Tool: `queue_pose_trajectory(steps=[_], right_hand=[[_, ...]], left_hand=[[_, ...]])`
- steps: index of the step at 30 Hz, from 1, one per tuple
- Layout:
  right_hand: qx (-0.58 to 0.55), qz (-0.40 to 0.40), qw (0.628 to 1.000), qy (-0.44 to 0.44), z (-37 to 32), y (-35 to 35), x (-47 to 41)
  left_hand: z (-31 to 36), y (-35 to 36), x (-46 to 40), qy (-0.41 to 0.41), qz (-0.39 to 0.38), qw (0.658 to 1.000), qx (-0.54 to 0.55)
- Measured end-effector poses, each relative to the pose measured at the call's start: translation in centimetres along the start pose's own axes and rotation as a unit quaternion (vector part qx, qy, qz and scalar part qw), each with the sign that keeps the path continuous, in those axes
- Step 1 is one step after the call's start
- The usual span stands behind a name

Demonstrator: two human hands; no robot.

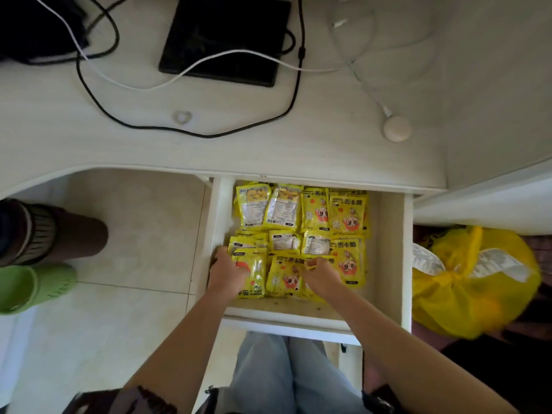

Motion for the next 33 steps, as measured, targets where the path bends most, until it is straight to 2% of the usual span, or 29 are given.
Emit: queue_pose_trajectory(steps=[8, 12, 16, 23, 33], right_hand=[[0.070, 0.000, 0.991, -0.115, -5.8, -1.9, 4.4], [0.165, 0.002, 0.966, -0.200, -9.4, -0.1, 7.6], [0.201, -0.011, 0.945, -0.257, -11.6, 2.3, 10.1], [0.315, -0.052, 0.882, -0.346, -14.2, 11.6, 14.8], [0.387, -0.090, 0.828, -0.395, -15.1, 27.2, 19.9]], left_hand=[[1.3, -3.6, 4.2, 0.085, 0.052, 0.995, -0.004], [0.2, -6.8, 6.6, 0.101, 0.093, 0.990, 0.034], [-1.3, -9.1, 8.7, 0.111, 0.133, 0.983, 0.050], [-10.0, -12.4, 11.2, 0.099, 0.208, 0.971, 0.058], [-25.9, -18.0, 11.8, 0.035, 0.266, 0.961, 0.067]])
Point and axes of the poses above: each hand's wrist, its own x-axis away from the middle knuckle, its own y-axis out of the palm, z = x × y, the point moved 8 cm from there along -x, towards the middle knuckle, and after that the axes turned 13 degrees about -x, right-handed, at the moved point
